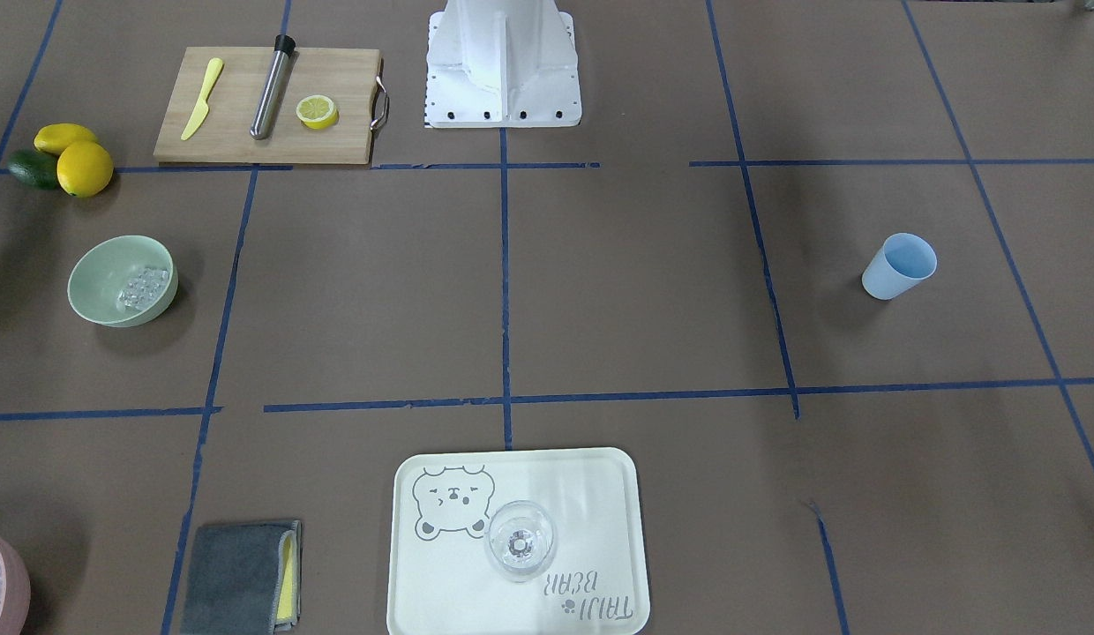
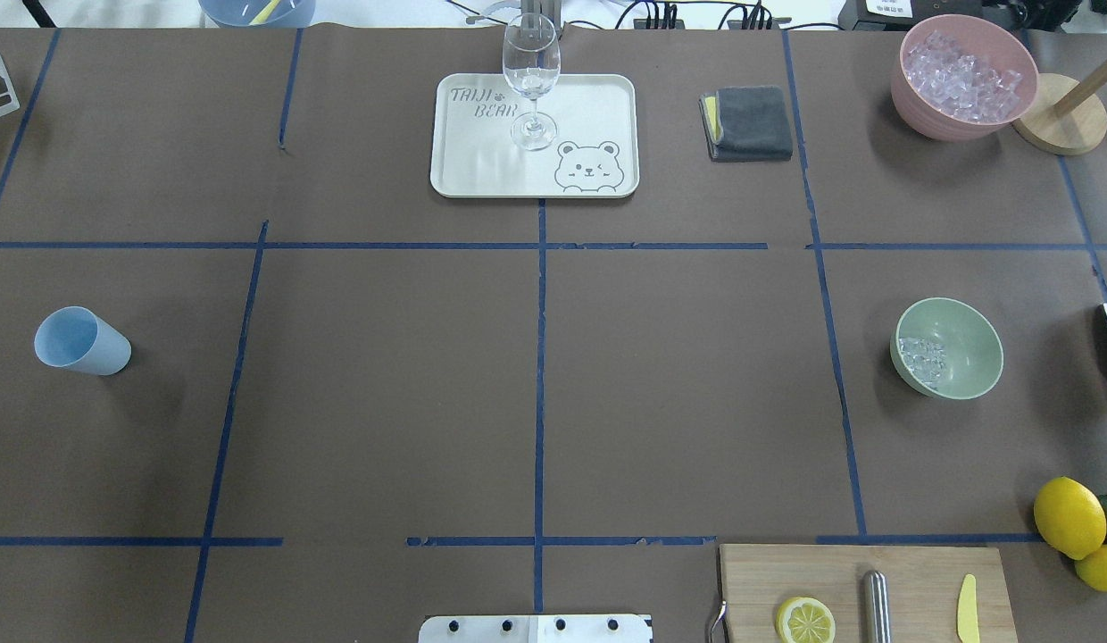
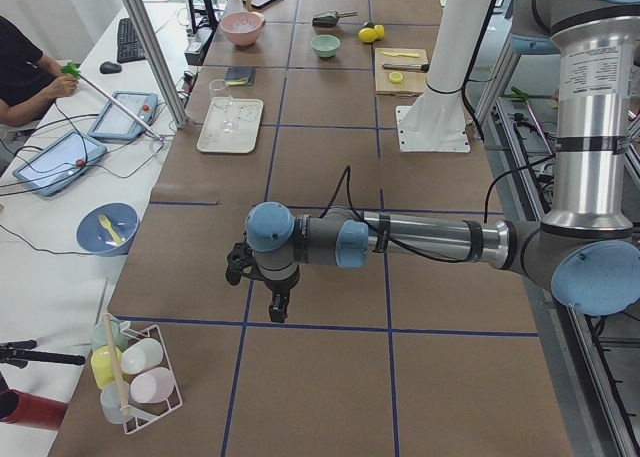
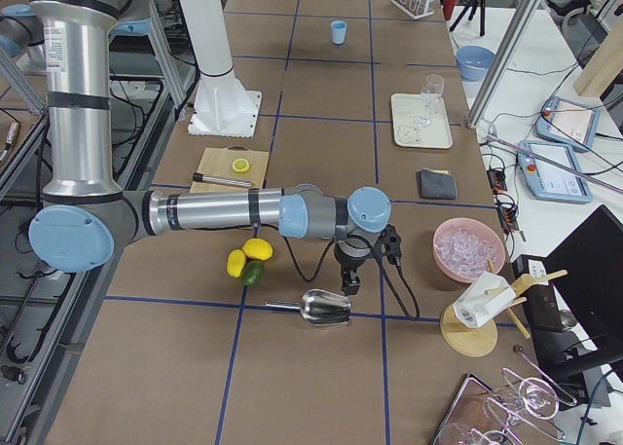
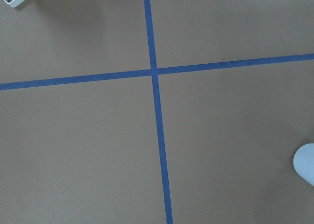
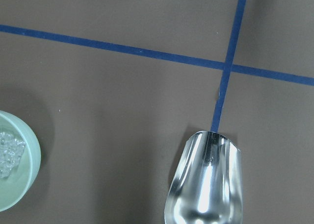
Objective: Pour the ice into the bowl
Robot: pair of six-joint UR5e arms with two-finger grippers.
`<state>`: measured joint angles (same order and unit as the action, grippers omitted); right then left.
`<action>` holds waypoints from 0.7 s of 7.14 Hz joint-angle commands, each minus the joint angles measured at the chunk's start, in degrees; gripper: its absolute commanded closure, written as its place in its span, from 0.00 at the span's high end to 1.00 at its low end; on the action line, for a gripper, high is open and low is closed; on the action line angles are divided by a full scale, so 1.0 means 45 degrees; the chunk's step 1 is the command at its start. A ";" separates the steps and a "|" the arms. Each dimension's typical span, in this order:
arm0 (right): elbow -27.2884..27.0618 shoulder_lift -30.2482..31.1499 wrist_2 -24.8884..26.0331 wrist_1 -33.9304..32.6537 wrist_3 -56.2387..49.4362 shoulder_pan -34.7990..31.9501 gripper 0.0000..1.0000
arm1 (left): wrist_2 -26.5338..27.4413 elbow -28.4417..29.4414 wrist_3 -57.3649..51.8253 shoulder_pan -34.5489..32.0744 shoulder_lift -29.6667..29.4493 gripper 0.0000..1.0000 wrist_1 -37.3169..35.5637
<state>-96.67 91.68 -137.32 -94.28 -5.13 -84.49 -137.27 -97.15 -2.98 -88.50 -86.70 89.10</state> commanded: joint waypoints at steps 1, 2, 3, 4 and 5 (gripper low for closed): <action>0.0115 0.0057 0.0086 0.0579 0.0706 -0.0091 1.00 | -0.0003 -0.0130 -0.0022 -0.0021 0.0009 1.00 -0.0016; 0.0115 0.0095 0.0067 0.0560 0.0709 -0.0111 1.00 | -0.0022 -0.0112 -0.0022 -0.0002 0.0106 1.00 0.0023; 0.0096 0.0096 0.0067 0.0560 0.0709 -0.0149 1.00 | -0.0023 -0.0150 -0.0022 -0.0021 0.0126 1.00 0.0042; 0.0096 0.0096 0.0066 0.0560 0.0729 -0.0150 1.00 | -0.0003 -0.0150 -0.0022 -0.0002 0.0127 1.00 0.0043; 0.0076 0.0096 0.0066 0.0560 0.0729 -0.0189 1.00 | -0.0003 -0.0131 -0.0022 -0.0002 0.0127 1.00 0.0043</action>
<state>-96.25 92.10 -137.02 -91.77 -1.90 -85.18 -137.31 -97.77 -3.08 -88.54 -86.17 89.28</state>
